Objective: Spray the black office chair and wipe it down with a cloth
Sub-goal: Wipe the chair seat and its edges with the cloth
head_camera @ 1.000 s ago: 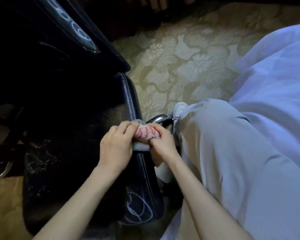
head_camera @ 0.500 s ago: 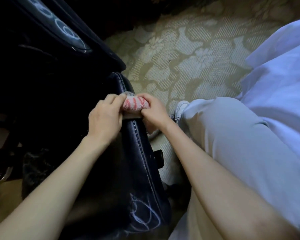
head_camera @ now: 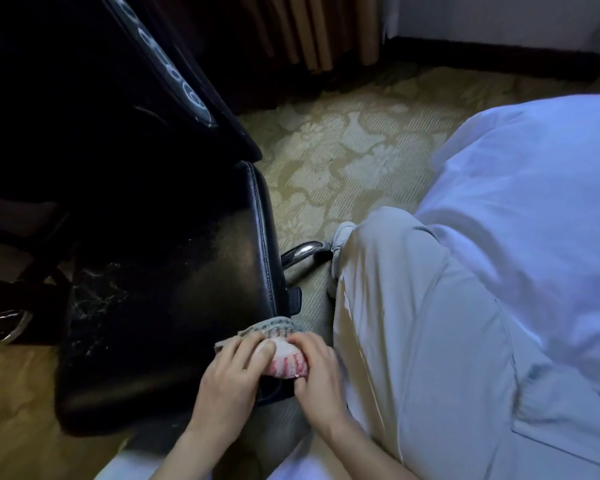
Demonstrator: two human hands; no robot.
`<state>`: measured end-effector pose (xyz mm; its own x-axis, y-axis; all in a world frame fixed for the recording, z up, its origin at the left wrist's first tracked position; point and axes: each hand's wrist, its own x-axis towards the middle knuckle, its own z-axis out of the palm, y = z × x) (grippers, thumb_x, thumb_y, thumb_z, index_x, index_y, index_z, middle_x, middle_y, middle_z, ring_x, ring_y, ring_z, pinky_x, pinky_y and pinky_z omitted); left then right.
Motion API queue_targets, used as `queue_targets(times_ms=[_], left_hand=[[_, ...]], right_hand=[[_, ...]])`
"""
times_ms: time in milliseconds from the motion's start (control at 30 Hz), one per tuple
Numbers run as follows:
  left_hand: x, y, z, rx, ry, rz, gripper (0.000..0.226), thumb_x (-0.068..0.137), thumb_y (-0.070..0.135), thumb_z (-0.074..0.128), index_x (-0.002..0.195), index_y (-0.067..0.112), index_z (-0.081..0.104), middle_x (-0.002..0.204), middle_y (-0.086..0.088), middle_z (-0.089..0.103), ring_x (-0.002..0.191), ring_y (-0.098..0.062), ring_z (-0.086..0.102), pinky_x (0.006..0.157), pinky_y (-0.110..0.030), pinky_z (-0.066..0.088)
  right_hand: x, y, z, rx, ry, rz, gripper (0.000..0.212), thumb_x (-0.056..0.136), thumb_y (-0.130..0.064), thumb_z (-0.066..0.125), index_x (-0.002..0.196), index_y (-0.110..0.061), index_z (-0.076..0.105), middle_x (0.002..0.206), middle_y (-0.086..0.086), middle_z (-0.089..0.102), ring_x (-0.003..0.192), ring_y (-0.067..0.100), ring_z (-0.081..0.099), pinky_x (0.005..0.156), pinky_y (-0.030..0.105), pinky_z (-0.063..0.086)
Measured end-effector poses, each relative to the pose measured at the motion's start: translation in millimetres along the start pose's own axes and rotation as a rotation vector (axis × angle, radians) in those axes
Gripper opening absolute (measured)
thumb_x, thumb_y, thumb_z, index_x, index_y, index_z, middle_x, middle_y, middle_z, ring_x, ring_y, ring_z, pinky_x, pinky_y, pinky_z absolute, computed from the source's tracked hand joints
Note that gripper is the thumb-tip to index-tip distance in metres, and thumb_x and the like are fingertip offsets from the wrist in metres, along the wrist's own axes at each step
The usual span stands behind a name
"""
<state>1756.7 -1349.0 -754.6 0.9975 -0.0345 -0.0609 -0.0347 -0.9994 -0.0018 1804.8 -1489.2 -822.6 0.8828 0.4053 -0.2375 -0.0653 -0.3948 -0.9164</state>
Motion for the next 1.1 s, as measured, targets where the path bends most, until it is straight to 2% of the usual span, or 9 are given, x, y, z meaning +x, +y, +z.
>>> queue_targets(times_ms=[100,200,300,400,567,667,767,867,1100], left_hand=[[-14.1,1.4,-0.6,0.007,-0.006,-0.013,0.039,0.072,0.010,0.065,0.111,0.014,0.064,0.119,-0.005,0.060,0.103,-0.024,0.057,0.066,-0.034,0.056],[-10.9,-3.7,0.0,-0.026,-0.029,-0.059,0.058,0.058,0.003,0.084,0.111,0.014,0.064,0.116,-0.007,0.062,0.101,-0.025,0.058,0.062,-0.034,0.057],[8.1,-12.7,-1.0,-0.008,0.027,-0.025,0.041,0.075,0.013,0.061,0.115,0.017,0.055,0.116,-0.005,0.062,0.099,-0.025,0.061,0.061,-0.034,0.057],[40.0,-27.6,-4.2,0.002,0.042,-0.040,0.039,0.078,0.021,0.044,0.116,0.018,0.053,0.116,-0.004,0.062,0.096,-0.024,0.062,0.058,-0.034,0.056],[112.6,-61.0,-5.4,0.012,0.078,-0.179,0.049,0.072,0.006,0.069,0.119,0.013,0.059,0.117,-0.004,0.060,0.092,-0.029,0.060,0.053,-0.037,0.053],[162.9,-80.1,-4.6,0.024,0.079,-0.266,0.055,0.073,0.004,0.068,0.125,0.015,0.056,0.120,-0.005,0.058,0.094,-0.033,0.058,0.060,-0.043,0.052],[199.5,-94.6,-3.1,-0.007,0.094,-0.296,0.056,0.076,0.006,0.064,0.129,0.019,0.053,0.125,-0.003,0.056,0.102,-0.033,0.057,0.071,-0.047,0.052],[209.7,-100.2,-6.8,-0.019,0.088,-0.265,0.057,0.076,0.006,0.064,0.129,0.022,0.054,0.125,-0.002,0.056,0.102,-0.034,0.058,0.074,-0.048,0.053],[140.0,-67.4,-12.9,-0.049,0.078,-0.170,0.054,0.074,0.008,0.070,0.125,0.022,0.057,0.122,0.003,0.056,0.093,-0.027,0.056,0.061,-0.039,0.052]], right_hand=[[-7.1,-2.8,-0.3,-0.063,-0.053,-0.025,0.059,0.070,0.003,0.053,0.117,-0.034,0.053,0.123,-0.017,0.048,0.111,0.009,0.043,0.097,0.022,0.036],[-1.1,-5.3,0.5,-0.065,-0.071,-0.038,0.059,0.071,0.003,0.051,0.120,-0.031,0.053,0.126,-0.015,0.046,0.113,0.011,0.041,0.097,0.022,0.036],[14.4,-10.5,0.5,-0.031,-0.056,-0.050,0.060,0.071,0.002,0.050,0.122,-0.029,0.054,0.126,-0.012,0.046,0.112,0.010,0.041,0.096,0.018,0.033],[50.3,-14.4,0.0,-0.004,-0.027,-0.072,0.060,0.068,0.002,0.051,0.120,-0.027,0.057,0.124,-0.008,0.050,0.110,0.015,0.046,0.096,0.026,0.038],[156.1,-31.7,-7.7,-0.018,-0.061,-0.130,0.061,0.063,0.003,0.053,0.117,-0.024,0.064,0.116,0.000,0.060,0.108,0.026,0.056,0.098,0.038,0.043],[221.8,-44.5,-17.0,-0.072,-0.072,-0.168,0.060,0.066,0.006,0.054,0.117,-0.023,0.065,0.114,0.003,0.063,0.110,0.025,0.056,0.098,0.034,0.042],[258.5,-46.9,-19.3,-0.061,-0.085,-0.170,0.062,0.066,0.006,0.054,0.118,-0.026,0.063,0.115,0.002,0.063,0.111,0.022,0.056,0.098,0.039,0.043],[261.8,-43.5,-18.0,-0.038,-0.088,-0.163,0.063,0.066,0.006,0.055,0.120,-0.027,0.062,0.118,0.000,0.064,0.113,0.020,0.056,0.099,0.034,0.041],[182.4,-46.4,-31.9,-0.098,-0.105,-0.113,0.060,0.070,0.008,0.055,0.120,-0.024,0.062,0.123,-0.001,0.063,0.115,0.019,0.054,0.093,0.021,0.034]])
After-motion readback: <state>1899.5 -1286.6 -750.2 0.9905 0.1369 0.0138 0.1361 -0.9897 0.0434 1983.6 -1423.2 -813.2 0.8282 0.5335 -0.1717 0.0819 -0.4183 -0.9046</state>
